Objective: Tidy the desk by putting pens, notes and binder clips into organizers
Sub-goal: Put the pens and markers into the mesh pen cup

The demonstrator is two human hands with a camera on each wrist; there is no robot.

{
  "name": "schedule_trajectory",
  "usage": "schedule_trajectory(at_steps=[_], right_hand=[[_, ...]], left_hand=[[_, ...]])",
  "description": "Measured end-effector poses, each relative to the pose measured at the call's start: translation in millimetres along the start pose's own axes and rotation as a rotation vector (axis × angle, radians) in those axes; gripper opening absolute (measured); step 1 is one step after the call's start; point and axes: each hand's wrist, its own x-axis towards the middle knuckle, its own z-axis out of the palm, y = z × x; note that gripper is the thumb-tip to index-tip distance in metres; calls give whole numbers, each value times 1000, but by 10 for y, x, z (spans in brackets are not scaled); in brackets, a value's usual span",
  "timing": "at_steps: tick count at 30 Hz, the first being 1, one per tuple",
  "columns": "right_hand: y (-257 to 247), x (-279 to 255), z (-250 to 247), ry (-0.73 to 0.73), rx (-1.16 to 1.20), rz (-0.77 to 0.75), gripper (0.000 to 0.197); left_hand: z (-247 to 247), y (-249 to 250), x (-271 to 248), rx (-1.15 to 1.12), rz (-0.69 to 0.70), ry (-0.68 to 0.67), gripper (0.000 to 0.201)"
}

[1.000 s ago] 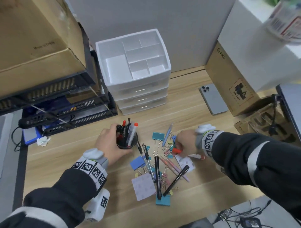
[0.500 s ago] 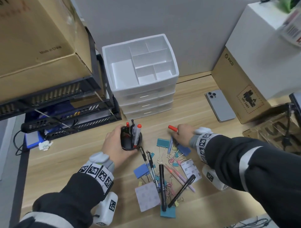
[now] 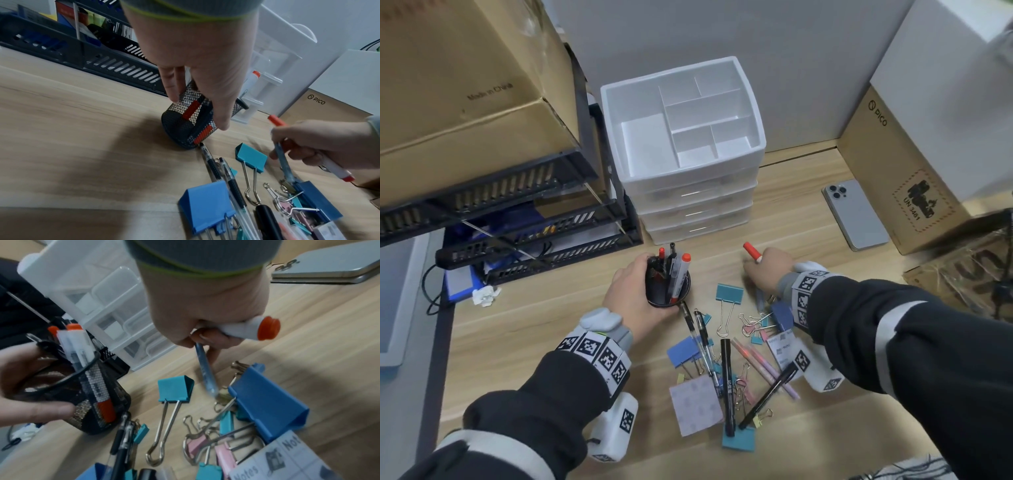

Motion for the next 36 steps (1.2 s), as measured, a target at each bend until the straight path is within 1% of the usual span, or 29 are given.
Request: schedule_trajectory(at_steps=[3, 4, 5, 7, 9, 10, 12, 14, 16, 18, 21, 22, 24, 25, 26, 28, 30, 32, 34, 36], right_hand=[[-119, -113, -117, 46, 253, -154, 11], [-184, -177, -172, 30, 359, -203, 5], [-255, -228, -212, 0, 451, -237, 6], [-432, -323, -268, -42, 610, -289, 22], [-629, -398, -285, -44, 775, -340, 37], [-727, -444, -287, -31, 820, -365, 40], [-872, -497, -245, -2, 828, -396, 42], [-968, -541, -178, 12, 795, -422, 42], [-996, -564, -67, -7, 727, -443, 45], [-978, -582, 41, -54, 685, -467, 36], [-941, -630, 116, -44, 666, -505, 24], [-934, -654, 104, -37, 653, -515, 27], [-903, -644, 95, -19, 629, -511, 47], [-879, -628, 88, 0, 639, -492, 52], [-850, -607, 74, 31, 649, -470, 53], [-752, -550, 36, 81, 601, -439, 47], [-581, -472, -27, 42, 399, -417, 36], [-368, -439, -84, -51, 87, -417, 31], [-143, -425, -104, -101, -192, -434, 35], [67, -449, -136, -167, -354, -398, 53]], left_hand=[[-8, 25, 17, 18, -1, -7, 91], [-11, 35, 25, 25, 1, -4, 91], [-9, 42, 35, 28, 3, -2, 90], [-12, 62, 48, 32, 8, -1, 89], [-12, 74, 61, 37, 7, -9, 88], [-11, 79, 67, 39, 6, -8, 87], [-13, 101, 65, 47, 3, -6, 85], [-13, 118, 66, 58, 10, -4, 83], [-20, 140, 72, 70, 11, -11, 82], [-29, 154, 86, 75, -1, -21, 80], [-35, 147, 86, 66, -19, -7, 83], [-33, 139, 82, 55, -21, 4, 84], [-30, 134, 74, 36, -20, 20, 86], [-32, 137, 69, 32, -18, 20, 88], [-35, 143, 65, 31, -18, 18, 90], [-42, 153, 61, 33, -23, 15, 88], [-43, 139, 59, 36, -28, 15, 89], [-39, 120, 56, 46, -40, 17, 91], [-36, 104, 53, 51, -60, 21, 90], [-35, 100, 56, 58, -69, 25, 88]])
